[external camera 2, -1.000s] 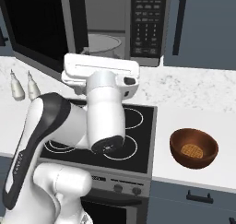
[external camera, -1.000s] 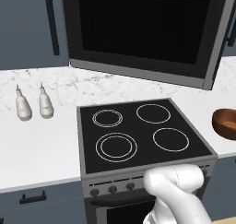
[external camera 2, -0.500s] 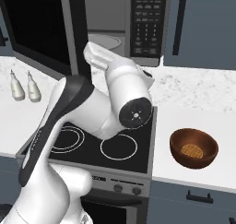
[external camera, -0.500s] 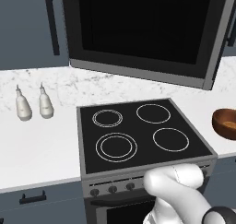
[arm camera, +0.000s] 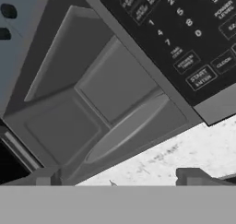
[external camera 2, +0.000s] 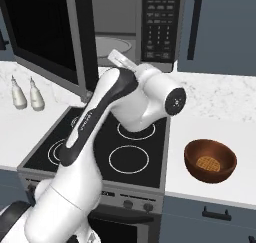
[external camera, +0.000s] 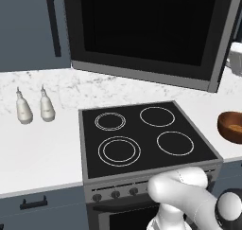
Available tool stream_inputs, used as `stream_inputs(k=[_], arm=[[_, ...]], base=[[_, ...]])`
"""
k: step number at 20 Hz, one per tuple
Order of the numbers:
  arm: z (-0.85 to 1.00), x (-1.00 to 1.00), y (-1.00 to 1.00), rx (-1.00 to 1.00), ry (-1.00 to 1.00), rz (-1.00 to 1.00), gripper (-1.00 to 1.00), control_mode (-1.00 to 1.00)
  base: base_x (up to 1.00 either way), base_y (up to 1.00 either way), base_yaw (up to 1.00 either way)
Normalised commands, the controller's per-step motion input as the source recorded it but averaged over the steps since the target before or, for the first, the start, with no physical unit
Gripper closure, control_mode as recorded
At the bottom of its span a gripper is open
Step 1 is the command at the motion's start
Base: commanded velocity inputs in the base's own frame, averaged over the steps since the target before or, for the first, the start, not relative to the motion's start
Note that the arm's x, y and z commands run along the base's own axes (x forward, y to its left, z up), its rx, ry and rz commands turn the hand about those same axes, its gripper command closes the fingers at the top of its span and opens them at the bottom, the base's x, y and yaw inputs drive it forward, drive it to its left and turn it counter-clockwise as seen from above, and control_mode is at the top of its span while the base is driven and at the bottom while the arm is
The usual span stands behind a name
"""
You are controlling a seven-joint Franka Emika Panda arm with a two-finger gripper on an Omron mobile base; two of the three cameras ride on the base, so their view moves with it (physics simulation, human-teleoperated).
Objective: Open the microwave, place the bowl with waffle inside the microwave, then close the microwave door and turn it on.
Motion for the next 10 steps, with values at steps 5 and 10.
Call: stream_inputs(k=[5, 10], arm=[[-0.03, 0.84, 0.0, 0.14, 0.17, 0.35, -1.0, -1.0], [0.0, 0.61, -0.11, 0.15, 0.09, 0.37, -1.0, -1.0]], base=[[0.0, 0.0, 0.0], [0.0, 0.0, 0.0]])
